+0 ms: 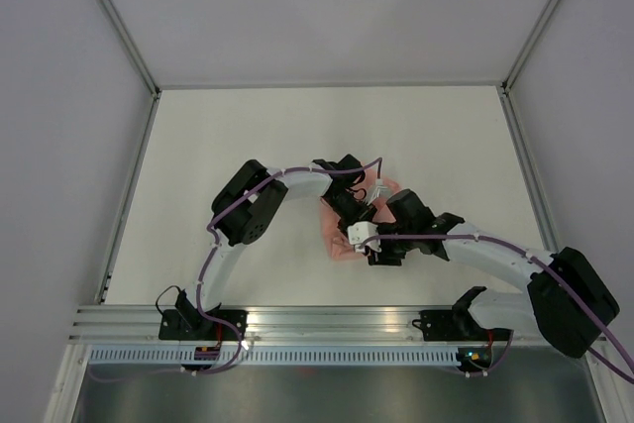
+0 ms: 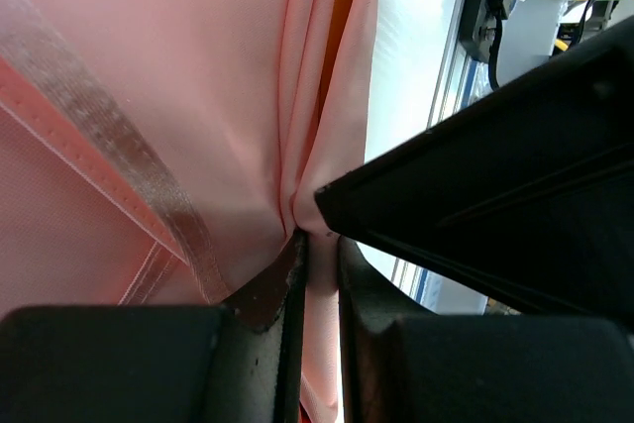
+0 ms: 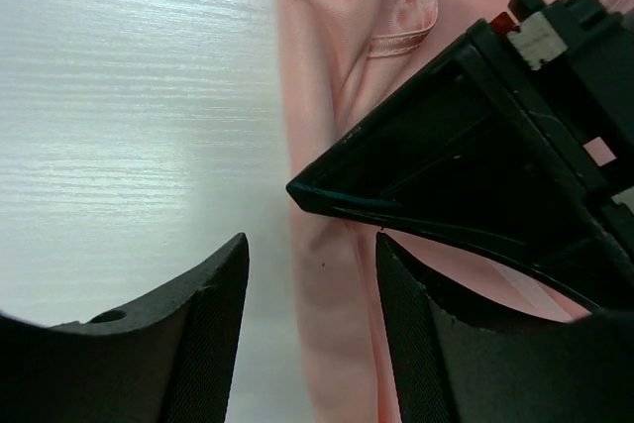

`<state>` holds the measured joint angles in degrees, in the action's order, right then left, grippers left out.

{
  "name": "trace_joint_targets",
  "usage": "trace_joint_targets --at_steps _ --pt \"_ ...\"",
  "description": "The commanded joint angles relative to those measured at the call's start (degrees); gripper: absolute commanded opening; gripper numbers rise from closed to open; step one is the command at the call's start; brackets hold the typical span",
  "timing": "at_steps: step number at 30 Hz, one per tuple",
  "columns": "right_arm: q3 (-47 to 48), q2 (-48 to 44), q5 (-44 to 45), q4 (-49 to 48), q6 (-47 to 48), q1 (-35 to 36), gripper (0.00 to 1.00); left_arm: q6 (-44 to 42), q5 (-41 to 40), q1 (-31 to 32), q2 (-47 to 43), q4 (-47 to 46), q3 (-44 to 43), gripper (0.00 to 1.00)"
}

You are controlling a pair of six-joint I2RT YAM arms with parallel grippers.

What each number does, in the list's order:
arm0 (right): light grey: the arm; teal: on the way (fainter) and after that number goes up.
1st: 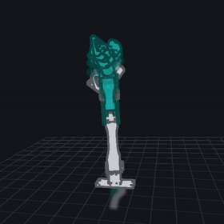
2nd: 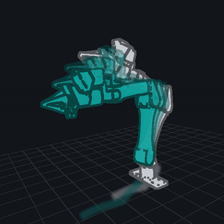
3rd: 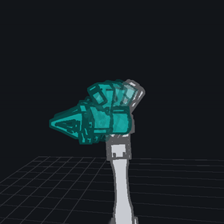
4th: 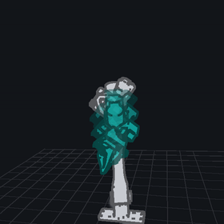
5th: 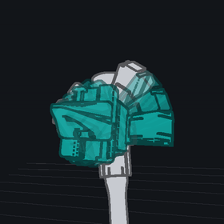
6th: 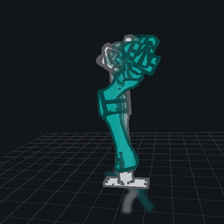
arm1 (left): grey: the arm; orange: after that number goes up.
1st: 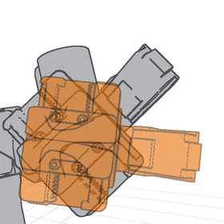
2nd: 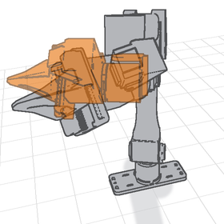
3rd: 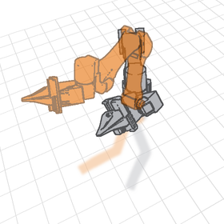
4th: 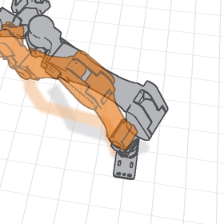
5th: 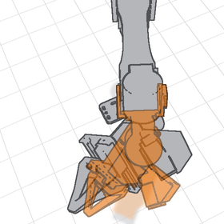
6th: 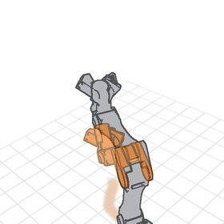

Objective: Fold the napkin, place the utensils inside, and roll it up
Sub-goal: Roll the napkin with the utensil

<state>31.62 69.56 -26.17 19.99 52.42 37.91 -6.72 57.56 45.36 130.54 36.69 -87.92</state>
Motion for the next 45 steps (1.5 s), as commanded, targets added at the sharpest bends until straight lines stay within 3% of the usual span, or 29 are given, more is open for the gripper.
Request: trace_joint_targets --at_steps 1,7,13,19,27,36,40,45 --pt "-0.4 1.8 2.4 -3.3 -1.3 1.3 0.60 0.0 -10.8 -0.2 4.3 2.2 0.7 0.02" --pt "-1.2 4.9 3.1 -5.3 -1.9 1.6 0.48 -0.2 -10.3 -0.4 3.9 2.3 0.8 0.02" --pt "-1.9 6.3 3.4 -6.0 -2.2 1.6 0.19 -0.3 -9.9 -1.0 2.8 2.3 0.7 0.08" --pt "-0.2 9.2 1.0 -3.1 -2.2 1.5 0.00 0.6 -9.2 -1.7 0.3 1.9 0.4 0.19" --pt "6.0 17.0 -7.0 6.5 1.5 -1.5 0.01 4.7 -8.7 -3.8 -7.2 -2.0 1.4 0.27" --pt "15.5 27.4 -14.6 19.4 7.2 -7.0 0.01 16.1 -12.2 -7.3 -17.2 -20.9 11.4 0.26" --pt "19.9 31.4 -15.9 23.5 8.2 -8.2 0.00 19.7 -21.9 -7.5 -24.4 -30.2 17.2 0.22" --pt "25.2 38.1 -17.2 28.3 8.9 -10.2 0.01 25.3 -34.3 -7.4 -35.1 -46.9 33.0 0.18"
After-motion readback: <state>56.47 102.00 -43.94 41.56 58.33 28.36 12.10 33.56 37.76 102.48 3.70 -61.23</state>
